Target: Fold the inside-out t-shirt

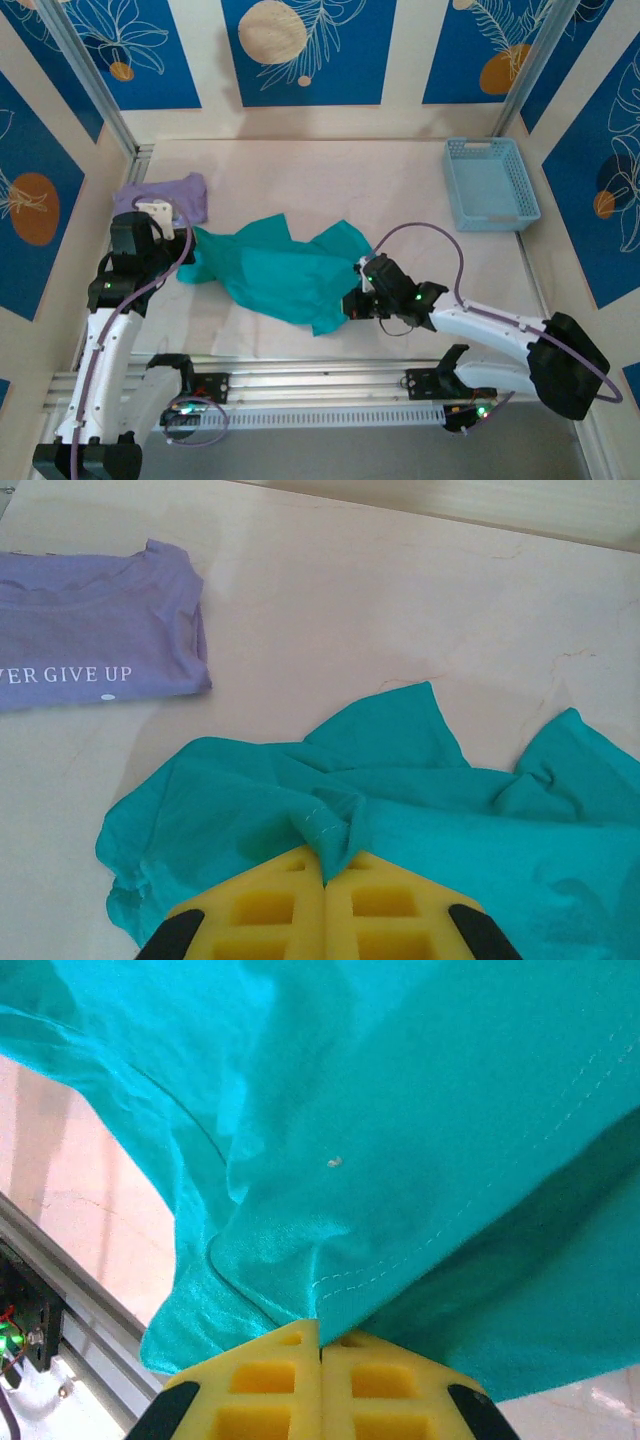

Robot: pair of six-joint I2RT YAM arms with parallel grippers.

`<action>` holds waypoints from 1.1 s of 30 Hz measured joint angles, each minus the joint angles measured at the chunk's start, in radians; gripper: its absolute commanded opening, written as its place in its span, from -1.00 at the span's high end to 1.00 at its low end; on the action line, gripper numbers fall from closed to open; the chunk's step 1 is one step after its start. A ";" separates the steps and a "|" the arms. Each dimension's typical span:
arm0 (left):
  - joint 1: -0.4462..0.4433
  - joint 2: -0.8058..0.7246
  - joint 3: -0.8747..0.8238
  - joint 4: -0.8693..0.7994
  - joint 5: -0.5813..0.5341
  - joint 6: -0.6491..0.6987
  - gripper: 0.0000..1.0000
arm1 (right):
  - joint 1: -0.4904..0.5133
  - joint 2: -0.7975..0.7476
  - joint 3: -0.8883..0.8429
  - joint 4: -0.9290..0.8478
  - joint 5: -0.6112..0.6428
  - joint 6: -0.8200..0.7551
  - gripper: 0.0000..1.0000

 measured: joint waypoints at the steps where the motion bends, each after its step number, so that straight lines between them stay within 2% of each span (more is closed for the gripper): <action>1: 0.000 0.000 0.000 0.000 0.000 0.000 1.00 | -0.003 -0.013 0.005 -0.011 0.000 -0.006 0.90; 7: 0.001 0.000 0.000 0.000 0.005 0.000 1.00 | -0.046 -0.069 0.071 -0.126 0.013 -0.064 0.84; 12: 0.002 0.000 0.000 0.000 0.008 0.000 1.00 | -0.064 -0.034 0.136 -0.217 0.080 -0.116 0.79; 21: 0.002 0.006 0.000 0.000 0.011 0.000 1.00 | -0.094 0.108 0.139 -0.150 0.052 -0.175 0.55; 33: 0.004 0.006 0.000 0.000 0.011 0.000 1.00 | -0.118 0.132 0.113 -0.077 -0.002 -0.188 0.43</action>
